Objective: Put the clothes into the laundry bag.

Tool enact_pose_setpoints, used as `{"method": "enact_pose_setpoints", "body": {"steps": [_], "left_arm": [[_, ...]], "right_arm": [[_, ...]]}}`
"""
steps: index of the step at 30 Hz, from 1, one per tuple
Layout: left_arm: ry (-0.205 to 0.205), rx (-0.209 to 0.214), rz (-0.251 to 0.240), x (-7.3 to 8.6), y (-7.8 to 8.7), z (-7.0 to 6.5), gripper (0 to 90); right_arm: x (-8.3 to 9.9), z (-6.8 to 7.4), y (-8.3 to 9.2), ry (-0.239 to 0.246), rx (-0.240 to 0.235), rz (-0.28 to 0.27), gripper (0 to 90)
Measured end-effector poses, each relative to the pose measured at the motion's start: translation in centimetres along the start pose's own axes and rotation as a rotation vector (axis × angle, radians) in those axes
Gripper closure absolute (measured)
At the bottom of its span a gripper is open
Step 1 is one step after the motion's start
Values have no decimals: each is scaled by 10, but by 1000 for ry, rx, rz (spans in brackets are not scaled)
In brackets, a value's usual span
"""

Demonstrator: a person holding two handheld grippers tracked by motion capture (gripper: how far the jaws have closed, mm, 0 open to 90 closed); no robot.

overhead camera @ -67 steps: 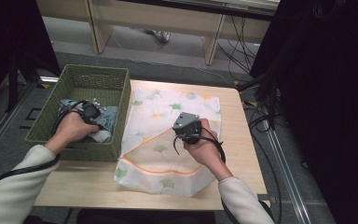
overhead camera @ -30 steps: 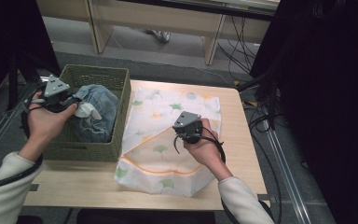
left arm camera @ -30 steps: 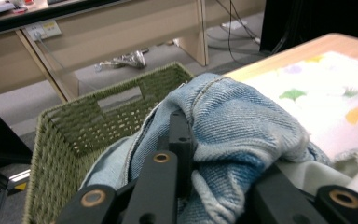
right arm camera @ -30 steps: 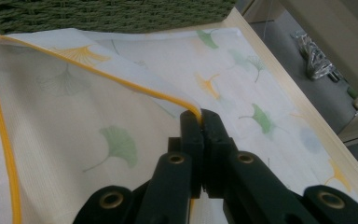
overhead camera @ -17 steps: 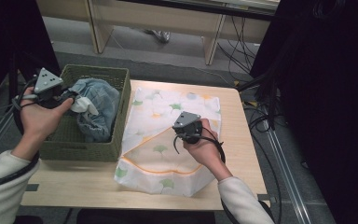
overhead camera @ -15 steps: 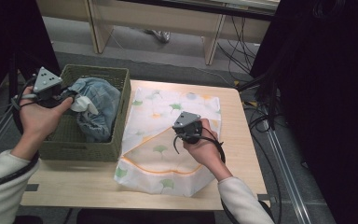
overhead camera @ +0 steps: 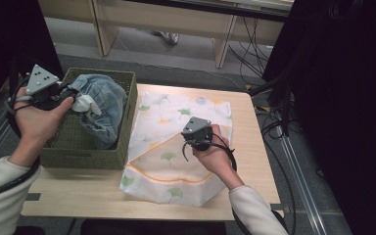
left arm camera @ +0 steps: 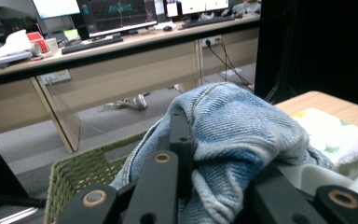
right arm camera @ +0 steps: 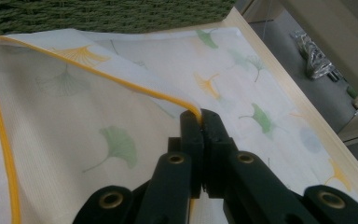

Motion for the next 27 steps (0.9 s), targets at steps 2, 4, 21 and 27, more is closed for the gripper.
{"method": "enact_pose_setpoints", "body": {"steps": [2,4,21,27], "left_arm": [[5,5,-14,-3,3,-1,818],[10,11,-30,-7,5,-2,818],[15,66,-127,-37,30,-21,819],[22,84,-148,-44,38,-31,819]], "right_arm": [[0,0,0,-1,1,-1,900],[0,1,0,-13,0,1,900],[0,1,0,-15,-3,0,900],[0,1,0,-23,-4,2,900]]}}
Point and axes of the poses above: each handheld gripper's, and its own axes: y roughly backward along the jaws, x roughly out of its underside, z roughly to its left, the point moved 1 cm from there along -y, roughly forward along the jaws, and after that the axes turned 14 degrees about y, right-handed, at the moved point
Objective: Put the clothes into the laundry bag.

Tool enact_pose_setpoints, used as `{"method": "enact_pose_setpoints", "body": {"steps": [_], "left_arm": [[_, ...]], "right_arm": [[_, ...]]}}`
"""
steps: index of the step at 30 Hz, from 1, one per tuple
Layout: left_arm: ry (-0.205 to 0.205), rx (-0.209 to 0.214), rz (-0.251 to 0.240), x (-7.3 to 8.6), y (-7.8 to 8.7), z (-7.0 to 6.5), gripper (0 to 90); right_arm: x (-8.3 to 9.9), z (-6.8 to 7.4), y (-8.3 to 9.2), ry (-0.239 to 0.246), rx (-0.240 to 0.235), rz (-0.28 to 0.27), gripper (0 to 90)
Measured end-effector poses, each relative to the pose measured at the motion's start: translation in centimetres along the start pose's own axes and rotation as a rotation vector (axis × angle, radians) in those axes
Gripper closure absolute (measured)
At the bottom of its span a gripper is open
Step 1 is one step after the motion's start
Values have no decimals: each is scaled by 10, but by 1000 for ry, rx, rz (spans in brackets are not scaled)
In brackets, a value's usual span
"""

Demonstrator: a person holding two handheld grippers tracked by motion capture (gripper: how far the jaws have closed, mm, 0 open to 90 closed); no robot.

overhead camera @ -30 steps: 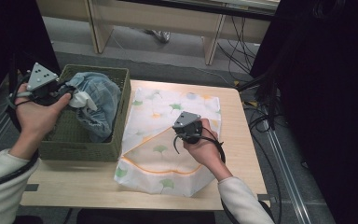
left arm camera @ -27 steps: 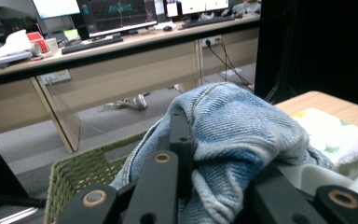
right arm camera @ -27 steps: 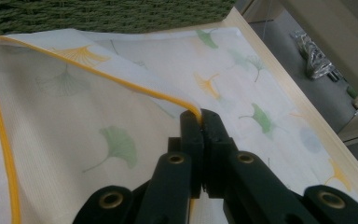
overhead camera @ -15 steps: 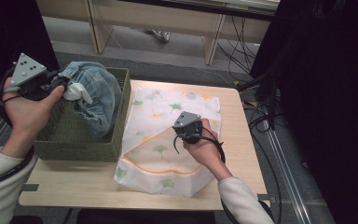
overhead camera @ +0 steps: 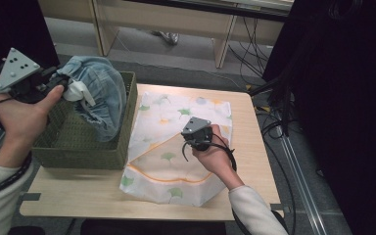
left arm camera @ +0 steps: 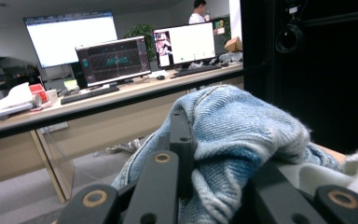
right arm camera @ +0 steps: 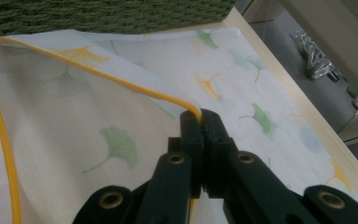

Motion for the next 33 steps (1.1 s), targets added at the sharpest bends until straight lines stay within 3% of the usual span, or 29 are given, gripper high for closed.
{"method": "enact_pose_setpoints", "body": {"steps": [16,26,33], "left_arm": [[-68,82,-39,-13,10,-26,820],[-80,148,-59,-20,21,-40,820],[-78,242,-56,-23,29,-55,819]], "right_arm": [[0,0,0,7,-1,0,900],[0,0,0,-17,-4,2,900],[1,-1,-1,-2,-6,-5,900]]}}
Point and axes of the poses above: each handheld gripper's, and its own axes: y roughly backward along the jaws, x roughly out of its underside, z roughly to its left, the point moved 1 cm from there along -y, roughly forward along the jaws, and after that the axes turned 14 degrees about y, right-handed, at the moved point
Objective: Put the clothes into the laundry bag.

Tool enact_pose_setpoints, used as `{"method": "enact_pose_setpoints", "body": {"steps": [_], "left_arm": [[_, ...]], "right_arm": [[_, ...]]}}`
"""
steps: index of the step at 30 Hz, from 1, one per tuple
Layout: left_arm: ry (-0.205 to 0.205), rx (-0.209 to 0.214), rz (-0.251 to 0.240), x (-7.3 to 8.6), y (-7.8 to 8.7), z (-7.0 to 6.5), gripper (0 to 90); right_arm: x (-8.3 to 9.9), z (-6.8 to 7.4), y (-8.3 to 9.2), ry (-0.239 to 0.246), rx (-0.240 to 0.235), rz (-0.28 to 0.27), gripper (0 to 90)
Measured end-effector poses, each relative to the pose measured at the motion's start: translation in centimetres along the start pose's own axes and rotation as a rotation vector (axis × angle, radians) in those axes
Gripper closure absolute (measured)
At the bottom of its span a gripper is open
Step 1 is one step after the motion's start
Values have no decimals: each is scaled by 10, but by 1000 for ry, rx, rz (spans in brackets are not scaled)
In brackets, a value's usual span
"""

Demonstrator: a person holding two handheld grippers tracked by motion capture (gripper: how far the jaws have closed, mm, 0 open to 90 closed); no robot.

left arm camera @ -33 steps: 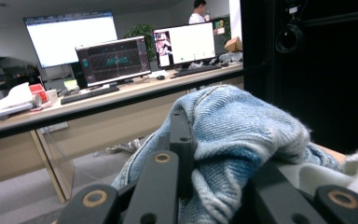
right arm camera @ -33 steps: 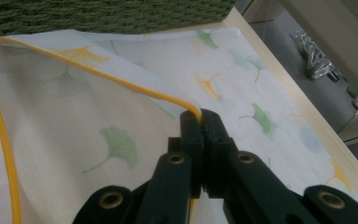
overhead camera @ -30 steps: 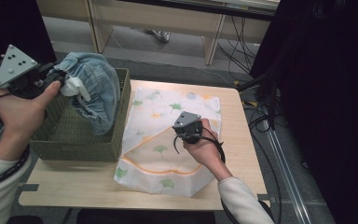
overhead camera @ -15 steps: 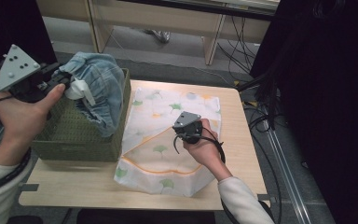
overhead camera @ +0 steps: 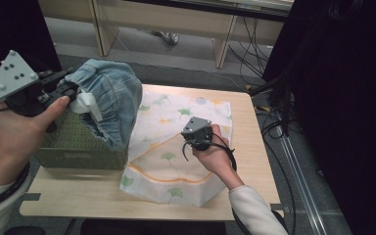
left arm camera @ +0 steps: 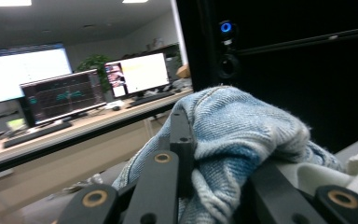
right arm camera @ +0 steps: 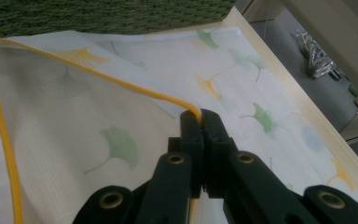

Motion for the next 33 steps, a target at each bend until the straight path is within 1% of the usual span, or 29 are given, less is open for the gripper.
{"method": "enact_pose_setpoints", "body": {"steps": [3,5,6,7,8,10,12,14,17,20,22,23,24,27,31,33], "left_arm": [[1,33,10,0,-1,-7,820],[2,55,18,1,-1,-11,819],[3,69,22,1,-2,-13,820],[3,69,22,1,-2,-13,820],[9,96,31,3,-2,-17,819],[20,128,41,4,-2,-21,819],[31,162,50,4,-1,-25,819],[44,197,57,4,0,-29,819],[52,239,69,4,3,-35,819],[48,273,88,4,5,-40,819],[48,290,107,6,6,-42,819],[43,298,119,7,6,-43,819],[39,305,132,9,6,-45,819],[32,320,171,17,6,-48,818],[44,333,217,32,1,-51,818],[57,338,240,41,-2,-52,818]], "right_arm": [[0,1,1,-15,3,3,900],[0,0,0,-2,1,-3,900],[0,0,1,-4,2,-2,900],[0,0,1,-4,2,-2,900],[1,-1,1,-3,2,-3,900],[1,0,1,-13,4,2,900],[1,-1,1,-9,2,-1,900],[1,-1,1,-20,5,2,900],[1,-1,1,-20,4,2,900],[1,-1,1,-17,5,0,900],[1,-1,1,-19,7,1,900],[1,-2,1,-10,6,-3,900],[1,-2,1,-12,6,-4,900],[1,-2,2,-12,8,-5,900],[1,-2,1,-12,6,-5,900],[1,-1,1,-12,6,-4,900]]}}
Point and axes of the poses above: each handheld gripper's, and its own axes: y roughly backward along the jaws, x roughly out of its underside, z roughly to its left, the point moved 1 cm from there along -y, roughly forward along the jaws, and after that the axes turned 14 degrees about y, right-handed, at the moved point
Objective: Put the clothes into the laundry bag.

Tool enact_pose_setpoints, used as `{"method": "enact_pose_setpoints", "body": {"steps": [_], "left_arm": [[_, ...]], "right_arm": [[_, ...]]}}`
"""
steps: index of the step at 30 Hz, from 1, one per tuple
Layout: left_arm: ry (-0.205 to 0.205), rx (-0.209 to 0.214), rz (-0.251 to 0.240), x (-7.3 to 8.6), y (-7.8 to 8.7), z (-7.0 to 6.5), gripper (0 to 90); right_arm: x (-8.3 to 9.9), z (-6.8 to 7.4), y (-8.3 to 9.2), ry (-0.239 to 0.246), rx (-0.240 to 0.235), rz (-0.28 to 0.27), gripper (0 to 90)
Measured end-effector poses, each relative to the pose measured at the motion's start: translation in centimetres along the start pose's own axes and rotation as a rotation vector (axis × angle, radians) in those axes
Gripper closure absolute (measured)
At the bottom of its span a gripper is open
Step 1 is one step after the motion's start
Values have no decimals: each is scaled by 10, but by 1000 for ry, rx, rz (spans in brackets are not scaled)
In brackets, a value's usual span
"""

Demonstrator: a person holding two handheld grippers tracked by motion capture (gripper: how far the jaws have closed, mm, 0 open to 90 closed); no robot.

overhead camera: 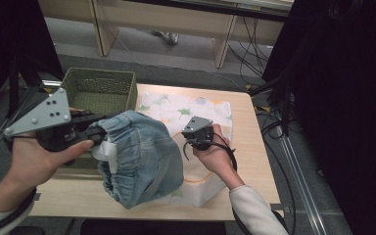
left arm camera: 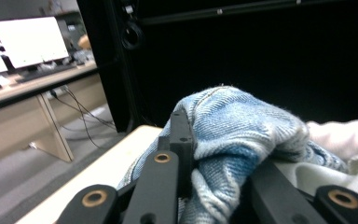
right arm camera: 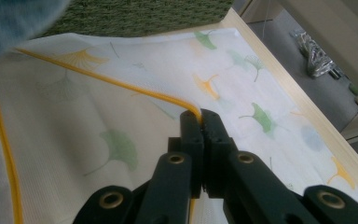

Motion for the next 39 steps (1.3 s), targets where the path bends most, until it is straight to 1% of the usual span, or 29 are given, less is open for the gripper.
{"method": "enact_pose_setpoints", "body": {"steps": [1,2,6,12,14,16,17,19,20,21,22,23,24,25,28,29,30,31,32,33,34,35,36,39], "left_arm": [[7,4,11,4,-3,1,818],[26,3,28,9,-5,0,818],[30,11,64,21,-20,2,818],[71,21,114,39,-42,8,817],[84,31,133,46,-49,8,817],[89,49,155,50,-55,7,817],[89,59,163,52,-57,5,817],[90,79,177,54,-60,1,817],[89,85,181,55,-61,0,817],[87,87,186,56,-63,-2,816],[83,87,193,57,-64,-2,816],[84,84,196,58,-66,-2,816],[84,84,196,58,-66,-2,816],[87,78,209,61,-71,0,816],[96,78,234,68,-80,2,816],[98,79,244,71,-83,2,816],[101,79,251,73,-87,2,816],[102,78,259,75,-90,3,815],[102,78,259,75,-90,3,815],[96,69,272,79,-98,4,815],[99,68,280,81,-101,5,815],[104,66,285,83,-105,6,815],[105,64,294,85,-109,6,815],[100,53,315,91,-120,7,814]], "right_arm": [[0,0,0,6,2,0,900],[0,0,0,-4,0,1,900],[0,1,0,-10,1,0,900],[-1,0,1,-4,3,-5,900],[0,1,0,-16,2,-1,900],[0,1,0,-13,3,-1,900],[0,0,0,-2,5,-6,900],[0,0,0,-19,8,-5,900],[0,-1,0,-8,10,-11,900],[0,0,1,-16,11,-11,900],[-1,0,2,-27,13,-9,900],[-1,-1,1,-9,15,-17,900],[-1,-1,2,-8,18,-18,900],[-2,-1,2,-6,20,-22,900],[-3,0,3,-8,24,-27,900],[-3,0,4,-19,25,-26,900],[-4,0,4,-10,27,-30,900],[-4,0,4,-20,29,-30,900],[-4,0,4,-20,29,-30,900],[-4,0,5,-20,29,-35,900],[-4,-1,5,-11,30,-39,900],[-4,-1,6,-21,31,-38,900],[-4,-1,6,-13,30,-42,900],[-4,-1,7,-14,32,-44,900]]}}
Point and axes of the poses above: each handheld gripper's, and its own axes: y roughly backward along the jaws, x roughly out of its underside, z roughly to its left, the point moved 1 cm from there along -y, roughly forward along the jaws, and after that the axes turned 14 degrees about y, right-handed, at the moved point
